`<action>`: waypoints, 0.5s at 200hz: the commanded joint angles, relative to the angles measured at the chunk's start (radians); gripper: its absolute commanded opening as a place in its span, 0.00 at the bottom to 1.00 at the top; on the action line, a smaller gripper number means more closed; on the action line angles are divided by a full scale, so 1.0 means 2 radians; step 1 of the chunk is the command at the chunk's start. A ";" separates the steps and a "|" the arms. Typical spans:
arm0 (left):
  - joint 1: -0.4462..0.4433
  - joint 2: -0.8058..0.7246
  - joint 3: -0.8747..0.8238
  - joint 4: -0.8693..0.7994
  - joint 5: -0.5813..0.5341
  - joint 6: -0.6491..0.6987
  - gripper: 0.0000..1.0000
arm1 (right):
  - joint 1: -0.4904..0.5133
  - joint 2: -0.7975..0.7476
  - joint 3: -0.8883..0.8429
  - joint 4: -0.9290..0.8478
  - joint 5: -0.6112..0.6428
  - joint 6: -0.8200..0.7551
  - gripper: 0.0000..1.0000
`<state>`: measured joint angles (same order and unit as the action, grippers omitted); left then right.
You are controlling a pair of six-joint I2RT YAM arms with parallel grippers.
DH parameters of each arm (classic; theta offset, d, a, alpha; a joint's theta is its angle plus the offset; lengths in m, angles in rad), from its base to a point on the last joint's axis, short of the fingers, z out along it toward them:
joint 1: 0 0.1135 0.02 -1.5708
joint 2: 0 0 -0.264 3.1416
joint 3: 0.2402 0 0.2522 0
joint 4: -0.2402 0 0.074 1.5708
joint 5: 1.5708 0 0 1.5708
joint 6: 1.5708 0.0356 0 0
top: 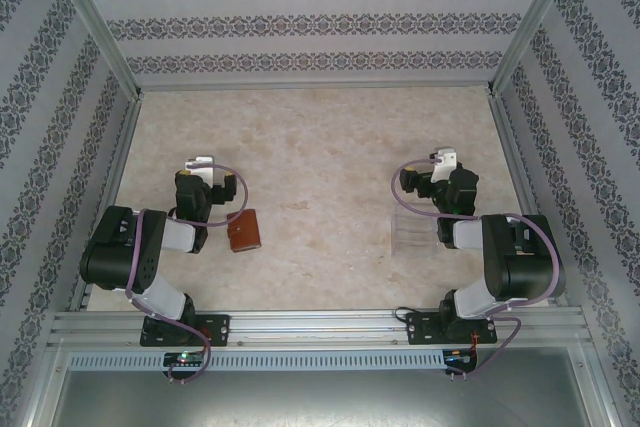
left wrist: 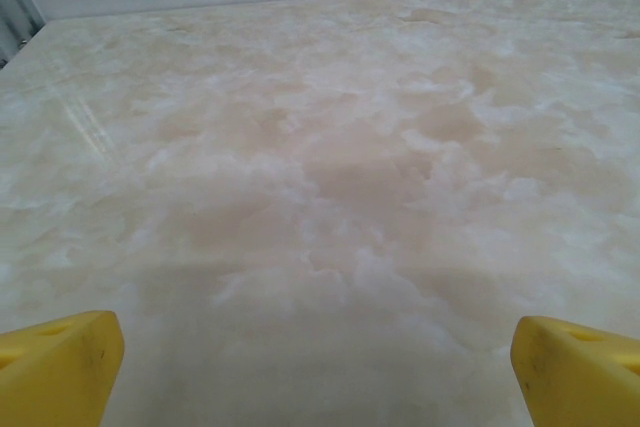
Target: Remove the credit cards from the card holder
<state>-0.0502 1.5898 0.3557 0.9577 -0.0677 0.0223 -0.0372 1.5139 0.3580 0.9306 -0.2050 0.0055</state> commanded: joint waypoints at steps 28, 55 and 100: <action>0.008 -0.003 0.007 0.008 -0.018 -0.007 1.00 | 0.011 -0.002 0.009 -0.002 0.044 0.007 0.98; 0.008 -0.036 0.015 -0.035 -0.040 -0.013 1.00 | 0.025 -0.039 0.021 -0.061 0.059 -0.005 0.98; 0.007 -0.093 0.068 -0.191 -0.075 -0.030 1.00 | 0.034 -0.103 0.065 -0.200 0.073 0.002 0.98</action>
<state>-0.0494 1.4521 0.4145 0.7891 -0.1589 0.0067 0.0223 1.3678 0.4187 0.7128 -0.0952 0.0013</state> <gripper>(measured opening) 0.999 0.979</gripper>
